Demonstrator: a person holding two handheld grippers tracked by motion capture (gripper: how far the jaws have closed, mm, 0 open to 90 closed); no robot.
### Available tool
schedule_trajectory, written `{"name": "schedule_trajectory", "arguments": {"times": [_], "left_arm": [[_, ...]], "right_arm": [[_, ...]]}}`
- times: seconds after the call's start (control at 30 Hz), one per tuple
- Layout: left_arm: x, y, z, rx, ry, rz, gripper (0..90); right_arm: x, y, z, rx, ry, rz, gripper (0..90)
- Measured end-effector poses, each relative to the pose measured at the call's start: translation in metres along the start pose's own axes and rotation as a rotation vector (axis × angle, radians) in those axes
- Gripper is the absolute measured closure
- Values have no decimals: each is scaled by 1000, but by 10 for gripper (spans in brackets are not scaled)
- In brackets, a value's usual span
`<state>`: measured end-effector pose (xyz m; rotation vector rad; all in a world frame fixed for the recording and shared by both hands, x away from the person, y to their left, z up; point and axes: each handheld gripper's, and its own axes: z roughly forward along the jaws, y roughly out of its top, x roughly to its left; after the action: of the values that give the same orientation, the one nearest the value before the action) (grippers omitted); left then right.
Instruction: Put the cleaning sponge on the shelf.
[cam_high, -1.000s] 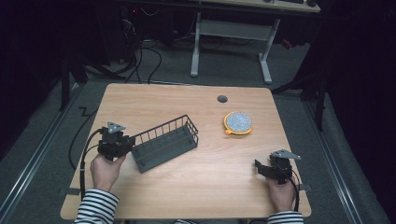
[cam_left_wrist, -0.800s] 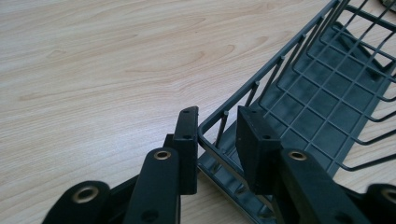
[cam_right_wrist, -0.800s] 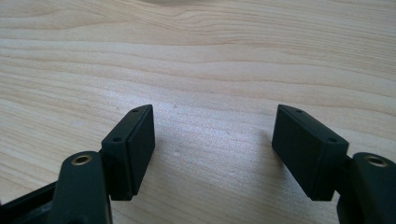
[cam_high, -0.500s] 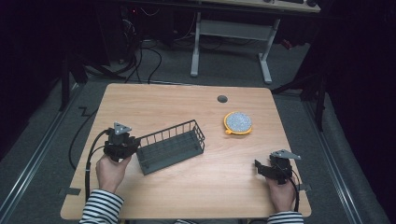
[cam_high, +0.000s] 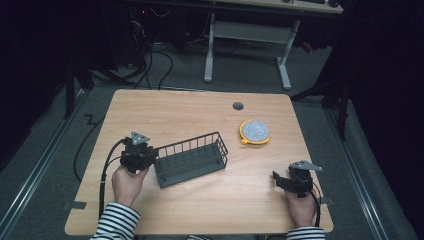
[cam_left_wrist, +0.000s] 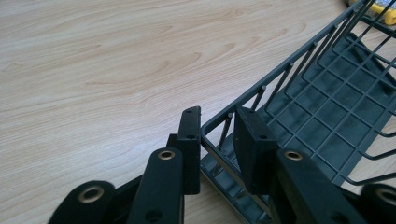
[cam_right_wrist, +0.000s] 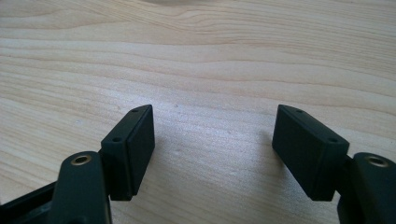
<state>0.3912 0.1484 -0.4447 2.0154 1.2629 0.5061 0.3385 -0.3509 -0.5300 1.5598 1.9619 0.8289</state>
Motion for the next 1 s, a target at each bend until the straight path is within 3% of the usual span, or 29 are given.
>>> {"name": "schedule_trajectory", "arguments": {"times": [0.57, 0.67, 1.0], "left_arm": [[-19, 5, 9, -18, -28, -5, 726], [-23, 6, 9, -14, -22, 11, 723], [-28, 5, 9, -13, -33, 13, 718]], "right_arm": [[0, 0, 0, 0, 0, 0, 299], [0, 0, 0, 0, -1, -4, 299], [0, 0, 0, 0, -3, -4, 300]]}}
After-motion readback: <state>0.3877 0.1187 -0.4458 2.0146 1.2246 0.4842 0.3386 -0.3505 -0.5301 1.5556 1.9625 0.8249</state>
